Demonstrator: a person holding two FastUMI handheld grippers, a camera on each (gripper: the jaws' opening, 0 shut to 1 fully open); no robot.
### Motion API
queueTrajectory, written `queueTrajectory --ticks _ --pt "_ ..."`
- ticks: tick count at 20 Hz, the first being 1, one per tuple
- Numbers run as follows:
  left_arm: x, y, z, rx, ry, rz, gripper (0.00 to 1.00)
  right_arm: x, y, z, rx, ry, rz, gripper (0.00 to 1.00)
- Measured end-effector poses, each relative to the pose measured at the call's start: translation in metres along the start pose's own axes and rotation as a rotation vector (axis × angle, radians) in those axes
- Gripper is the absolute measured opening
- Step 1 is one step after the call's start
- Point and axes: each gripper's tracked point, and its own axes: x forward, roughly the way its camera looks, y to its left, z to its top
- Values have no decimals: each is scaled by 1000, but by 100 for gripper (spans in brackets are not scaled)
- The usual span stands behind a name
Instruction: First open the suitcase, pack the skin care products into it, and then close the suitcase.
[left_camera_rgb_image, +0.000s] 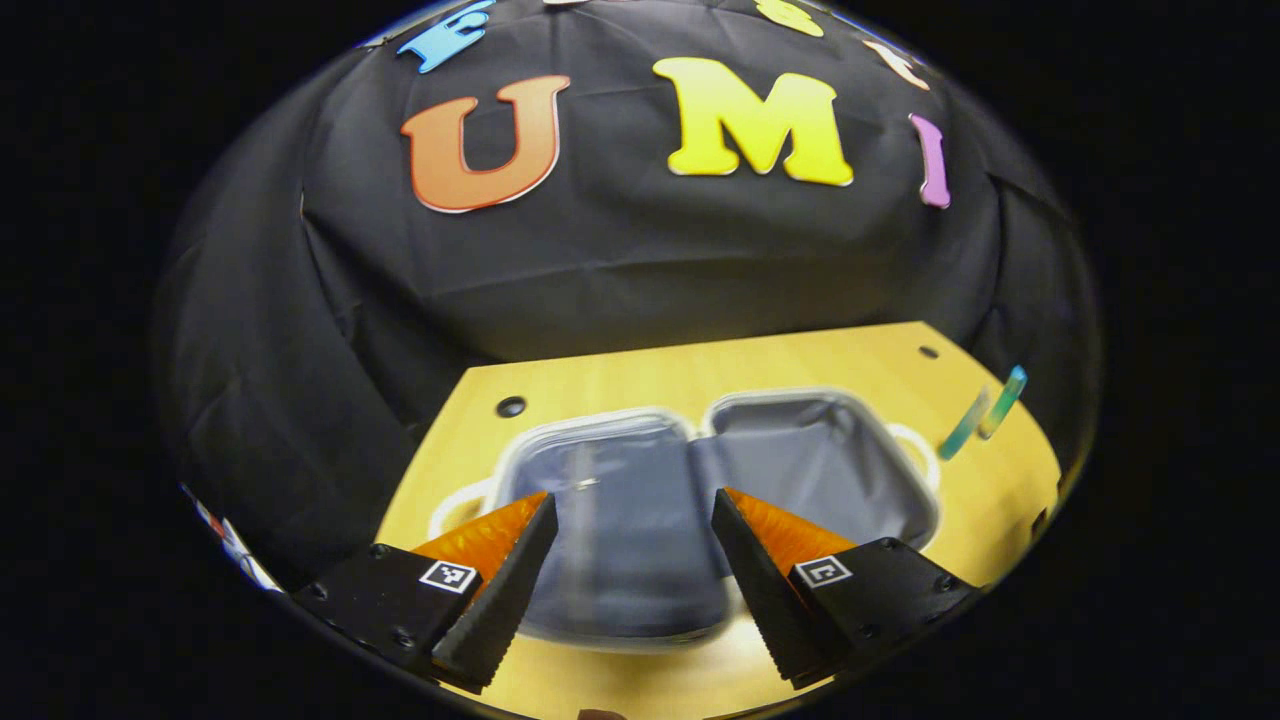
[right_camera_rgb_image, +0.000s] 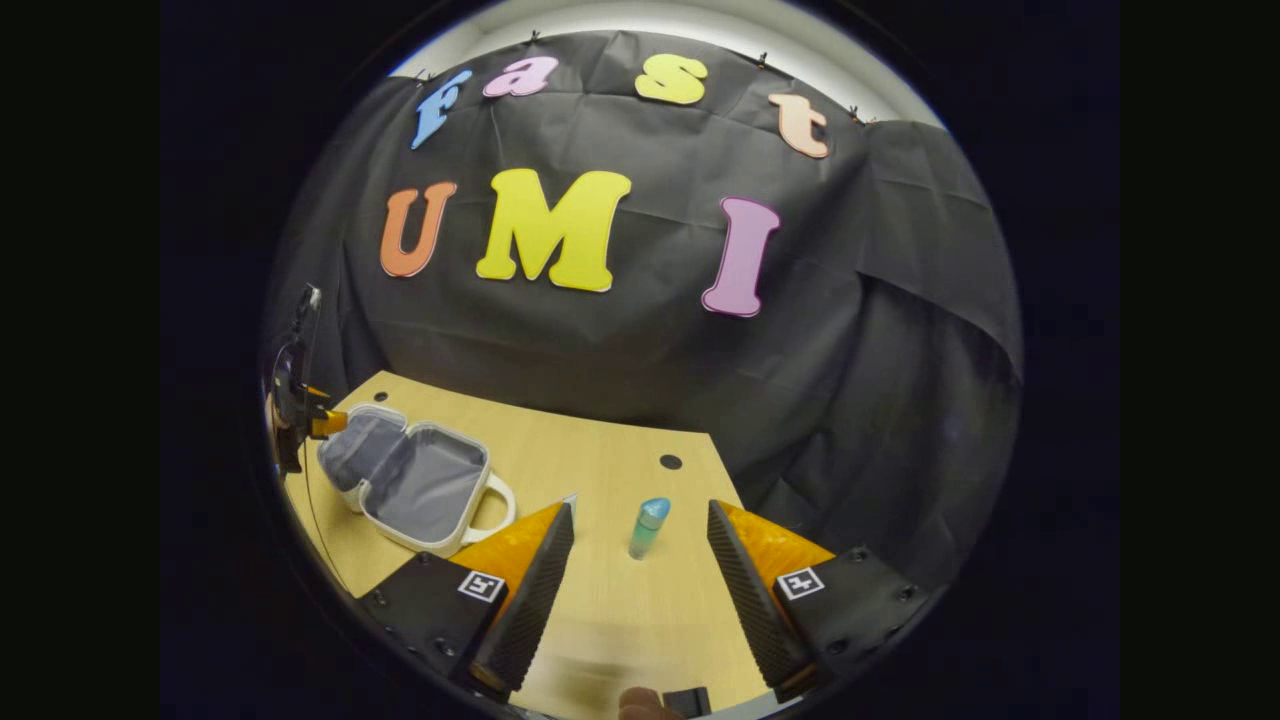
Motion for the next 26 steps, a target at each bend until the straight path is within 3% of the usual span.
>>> queueTrajectory --ticks 4,10,14,17,22,26 --pt "-3 -110 8 -72 -55 -127 99 10 -36 -6 15 -2 -4 80" --pt "18 -244 -6 2 -1 -255 99 35 -84 -29 65 53 -18 80" --pt "37 -306 -21 58 37 -323 99 49 -104 -40 97 84 -8 80" --pt "60 -340 -45 73 86 -342 99 63 -112 -49 73 94 9 80" --pt "107 -381 -65 59 93 -312 99 97 -113 -76 41 145 55 80" --pt "145 -389 -65 96 42 -223 92 121 -107 -94 11 184 107 80"
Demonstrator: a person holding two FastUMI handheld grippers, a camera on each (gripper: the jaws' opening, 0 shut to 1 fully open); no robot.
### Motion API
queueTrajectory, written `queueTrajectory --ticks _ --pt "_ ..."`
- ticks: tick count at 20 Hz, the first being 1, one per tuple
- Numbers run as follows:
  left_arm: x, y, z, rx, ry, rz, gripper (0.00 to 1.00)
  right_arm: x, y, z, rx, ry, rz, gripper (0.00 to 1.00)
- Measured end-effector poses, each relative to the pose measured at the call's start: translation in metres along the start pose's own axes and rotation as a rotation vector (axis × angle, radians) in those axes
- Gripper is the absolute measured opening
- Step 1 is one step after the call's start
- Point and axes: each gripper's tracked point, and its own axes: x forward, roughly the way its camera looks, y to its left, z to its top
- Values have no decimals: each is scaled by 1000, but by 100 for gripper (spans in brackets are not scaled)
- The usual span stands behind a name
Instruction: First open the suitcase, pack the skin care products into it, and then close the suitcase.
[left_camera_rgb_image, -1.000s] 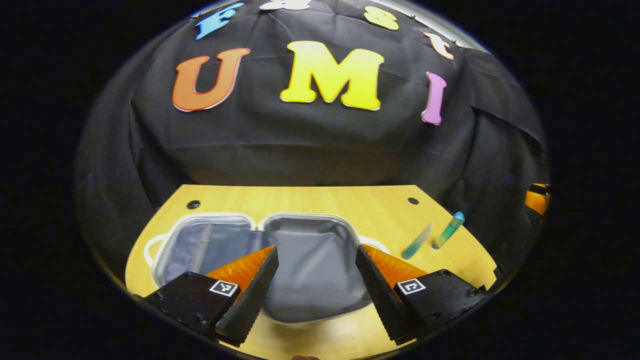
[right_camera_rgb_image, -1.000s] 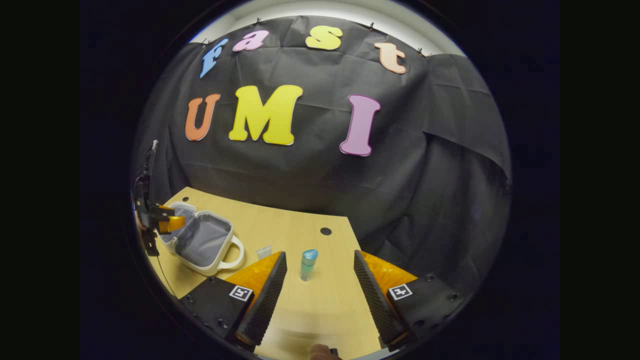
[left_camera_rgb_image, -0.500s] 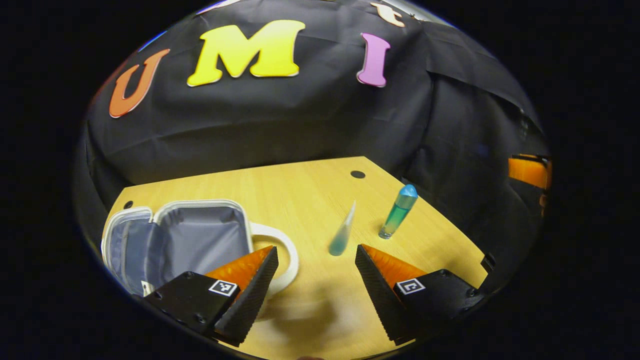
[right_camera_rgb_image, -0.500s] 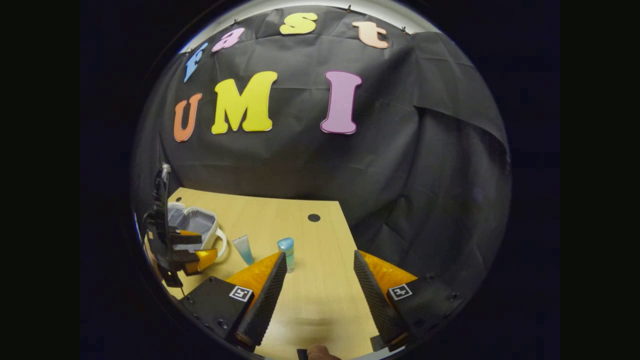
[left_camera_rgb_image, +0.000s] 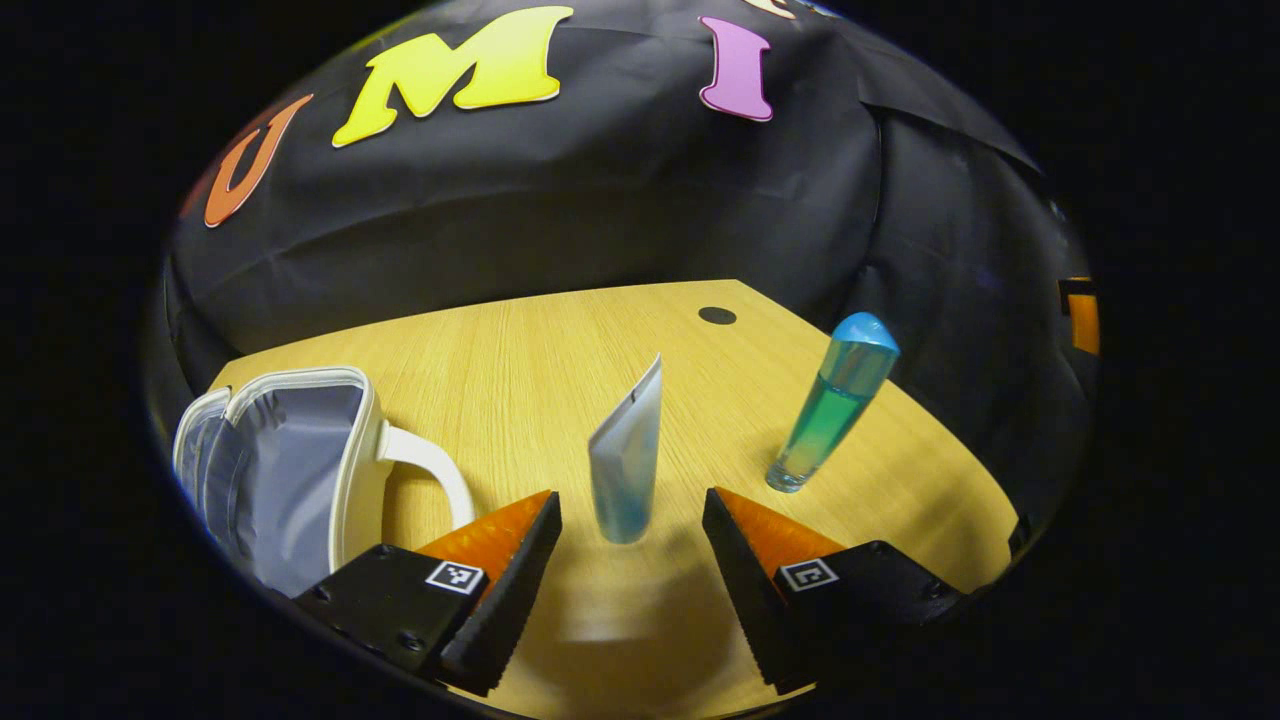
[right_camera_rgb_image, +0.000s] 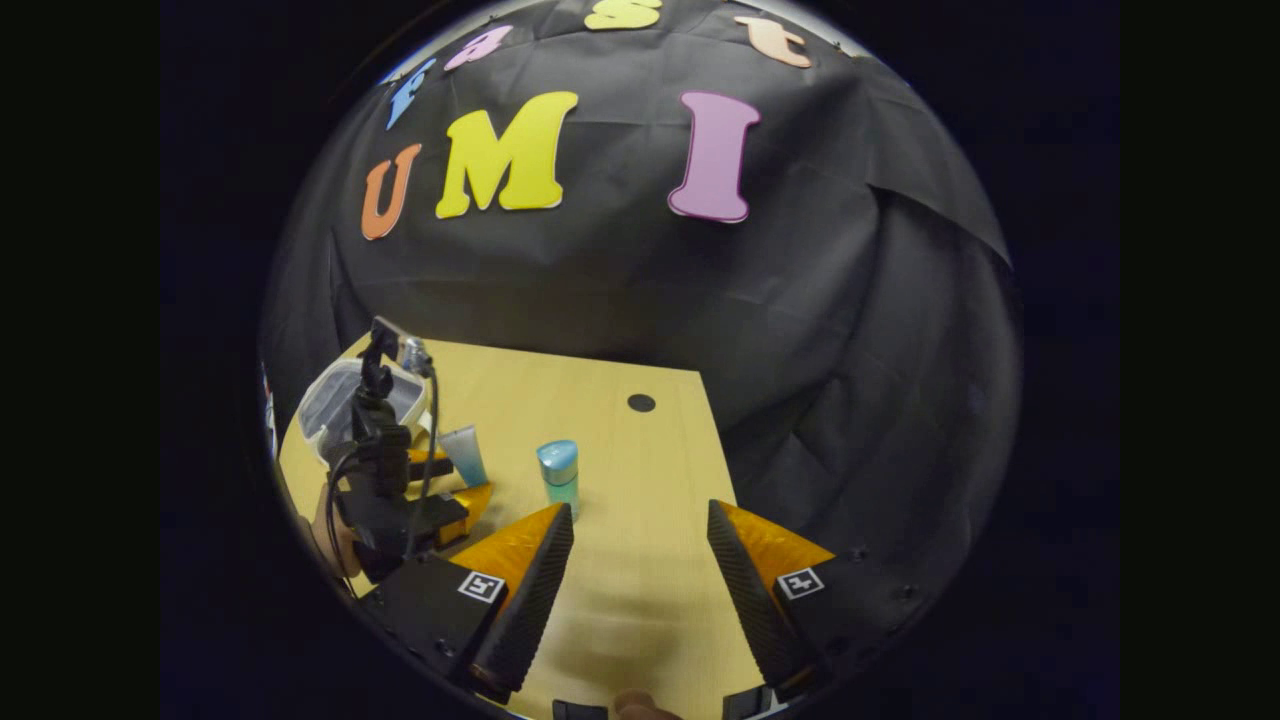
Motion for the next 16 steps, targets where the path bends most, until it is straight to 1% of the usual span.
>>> queueTrajectory --ticks 2,3,4,5,6,7,9,13,16 --pt "14 1 1 8 -18 27 81 11 -1 -7 -15 10 18 80" --pt "20 1 -1 -1 -16 34 73 15 -1 -11 -22 19 26 80" --pt "25 1 -3 -15 -11 36 73 20 -2 -13 -27 24 36 80" --pt "27 1 -6 -30 -8 33 63 22 -1 -14 -29 23 46 80" --pt "29 0 -8 -37 -3 30 59 24 0 -14 -30 24 57 80" --pt "31 0 -9 -40 -7 29 46 27 1 -16 -24 26 68 80" --pt "33 -1 -7 -37 -15 20 44 29 12 -16 2 27 113 80" --pt "36 -3 -8 -62 -23 2 43 39 38 -16 -21 5 181 80" --pt "37 -4 -8 -78 -28 -7 43 62 52 -19 -9 7 187 80"
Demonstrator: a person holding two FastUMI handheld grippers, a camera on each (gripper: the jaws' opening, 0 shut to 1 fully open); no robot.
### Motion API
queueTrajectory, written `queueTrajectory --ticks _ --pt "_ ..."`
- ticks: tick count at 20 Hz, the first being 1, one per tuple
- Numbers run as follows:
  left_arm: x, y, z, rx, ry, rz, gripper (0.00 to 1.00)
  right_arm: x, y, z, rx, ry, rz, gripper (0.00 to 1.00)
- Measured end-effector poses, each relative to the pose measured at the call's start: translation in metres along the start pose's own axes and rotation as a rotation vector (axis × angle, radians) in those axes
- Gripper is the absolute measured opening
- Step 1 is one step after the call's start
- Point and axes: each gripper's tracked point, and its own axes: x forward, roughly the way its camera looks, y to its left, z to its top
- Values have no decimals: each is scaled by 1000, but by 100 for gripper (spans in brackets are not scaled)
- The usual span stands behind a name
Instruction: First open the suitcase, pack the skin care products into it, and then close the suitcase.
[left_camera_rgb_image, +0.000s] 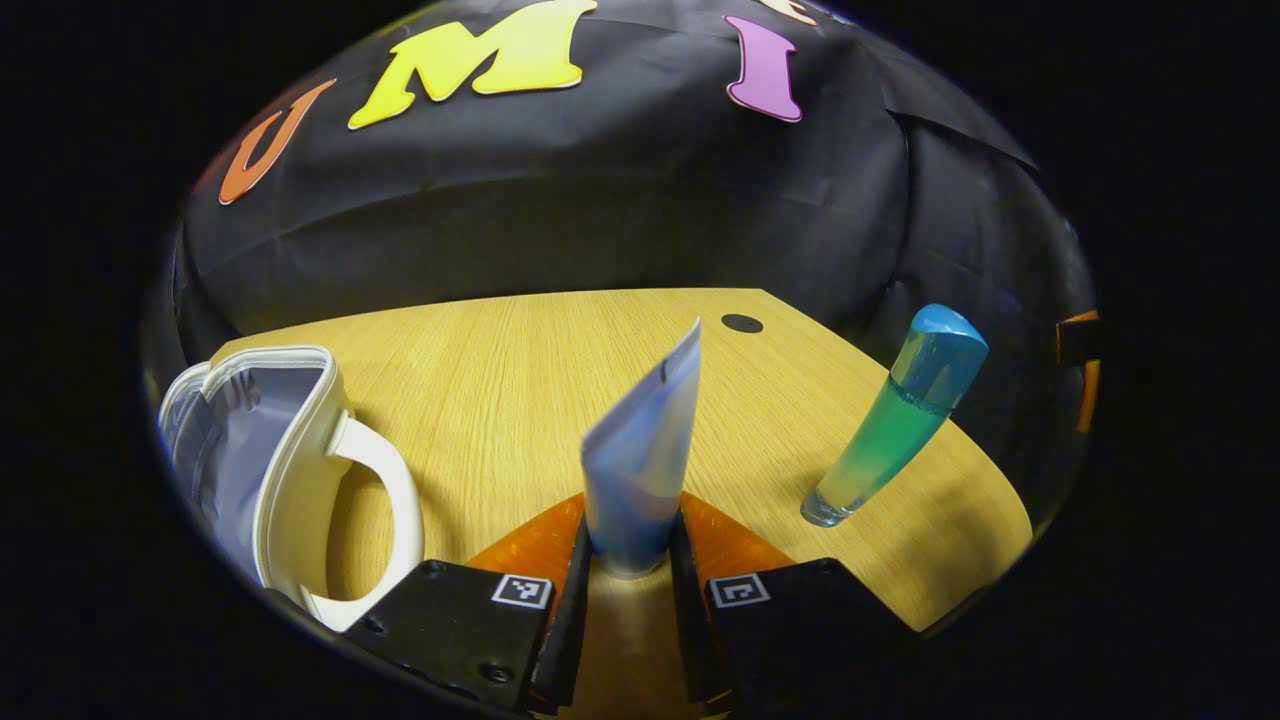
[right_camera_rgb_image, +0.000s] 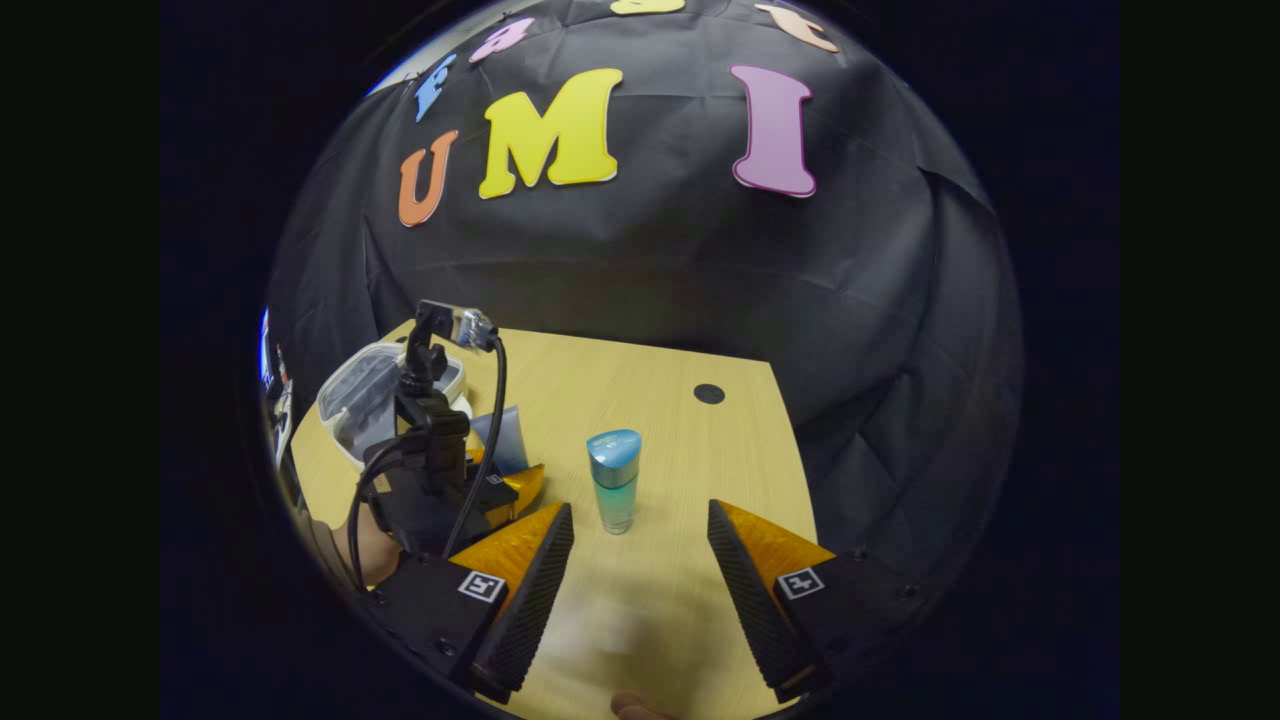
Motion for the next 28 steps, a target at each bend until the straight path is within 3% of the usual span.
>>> queueTrajectory --ticks 5,12,14,16,19,23,24,27,28 --pt "-25 15 4 -4 39 52 42 40 10 -6 38 9 3 80" --pt "-123 35 61 -28 1 90 40 87 34 -22 50 40 24 80" --pt "-150 47 75 -35 -4 110 44 96 35 -24 21 35 11 80" --pt "-177 63 87 -20 -13 149 39 105 38 -24 10 32 15 80" --pt "-214 88 100 3 -26 189 39 112 35 -23 27 24 2 79" --pt "-245 129 105 29 -27 240 39 114 27 -28 63 35 -73 57" --pt "-249 140 104 34 -26 251 39 117 28 -28 55 29 -79 43" --pt "-264 170 102 29 -21 268 39 111 39 -29 46 45 -71 42" --pt "-265 178 100 20 -22 264 43 103 41 -27 49 39 -79 41"
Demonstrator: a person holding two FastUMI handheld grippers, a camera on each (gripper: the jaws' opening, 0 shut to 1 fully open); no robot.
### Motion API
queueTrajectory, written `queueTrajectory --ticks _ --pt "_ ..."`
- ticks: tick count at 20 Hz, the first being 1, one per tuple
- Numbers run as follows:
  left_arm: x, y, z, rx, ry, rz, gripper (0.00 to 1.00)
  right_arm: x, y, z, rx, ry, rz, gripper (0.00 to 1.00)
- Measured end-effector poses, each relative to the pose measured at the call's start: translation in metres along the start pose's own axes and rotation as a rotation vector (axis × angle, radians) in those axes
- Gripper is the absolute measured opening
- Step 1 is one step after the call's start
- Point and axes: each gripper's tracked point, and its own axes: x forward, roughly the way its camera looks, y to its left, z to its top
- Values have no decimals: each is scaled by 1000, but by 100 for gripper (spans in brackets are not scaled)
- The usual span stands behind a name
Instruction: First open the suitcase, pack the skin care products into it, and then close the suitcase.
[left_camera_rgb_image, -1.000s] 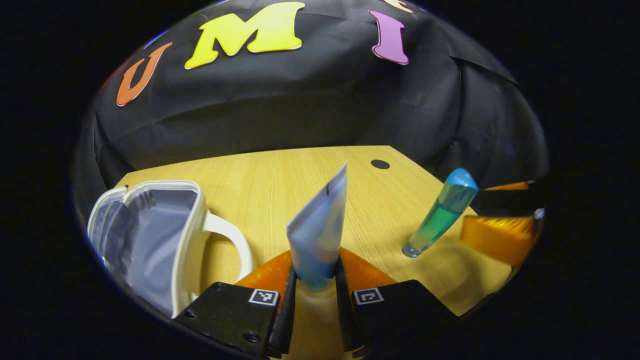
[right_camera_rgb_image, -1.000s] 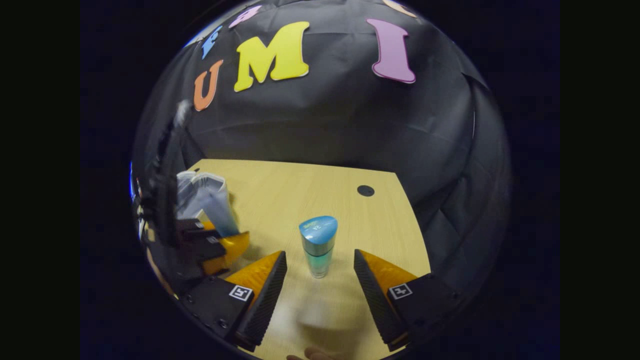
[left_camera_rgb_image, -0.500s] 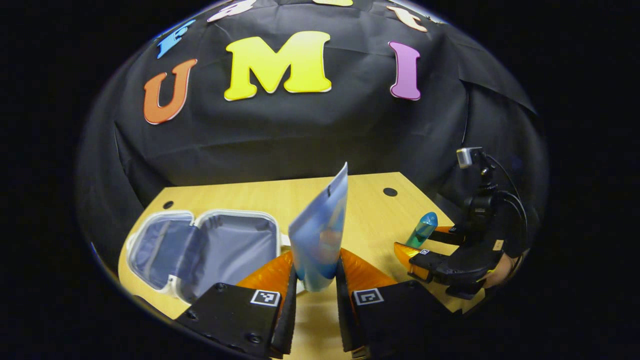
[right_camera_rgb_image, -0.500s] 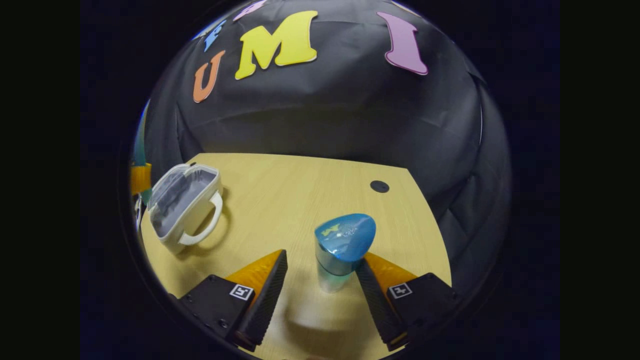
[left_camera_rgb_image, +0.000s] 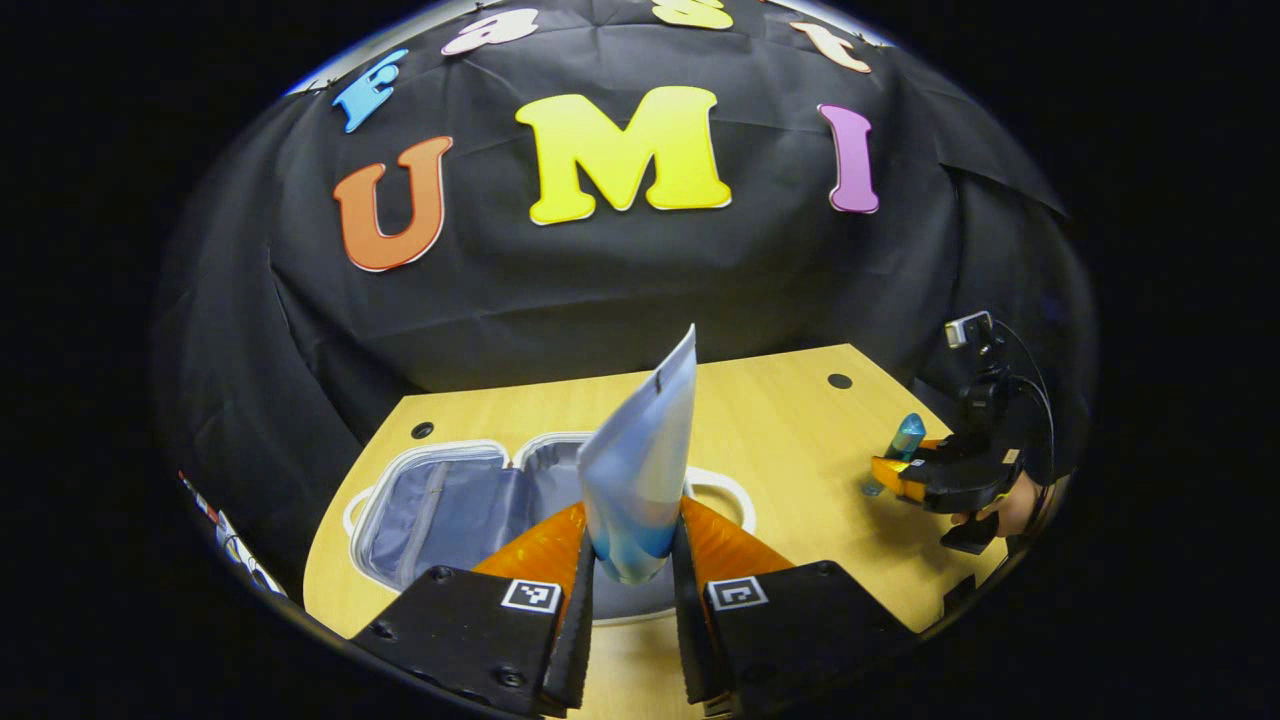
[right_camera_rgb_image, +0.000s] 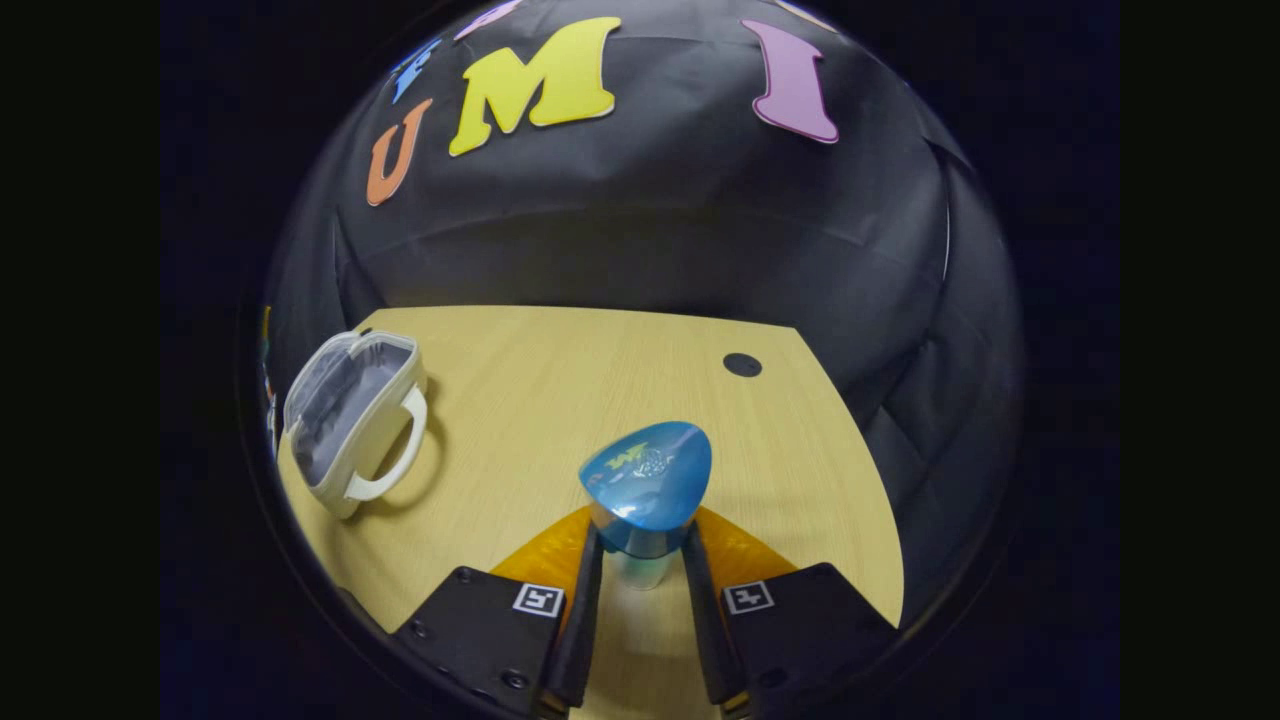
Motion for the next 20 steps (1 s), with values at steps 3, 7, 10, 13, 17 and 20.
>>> queueTrajectory --ticks 3,7,10,13,17,20 --pt "13 28 -13 1 10 6 43 -36 15 15 -25 -27 -19 39" --pt "50 44 -44 -22 68 -15 39 -84 47 48 -96 -110 -18 41" --pt "82 45 -84 -27 147 -40 39 -110 72 66 -115 -143 -12 41" --pt "104 41 -121 -43 226 -63 39 -123 94 76 -49 -145 8 41" --pt "116 42 -145 -74 301 -40 40 -129 110 77 -70 -133 18 41" --pt "122 42 -165 -83 382 -35 40 -131 114 73 -72 -119 29 41"
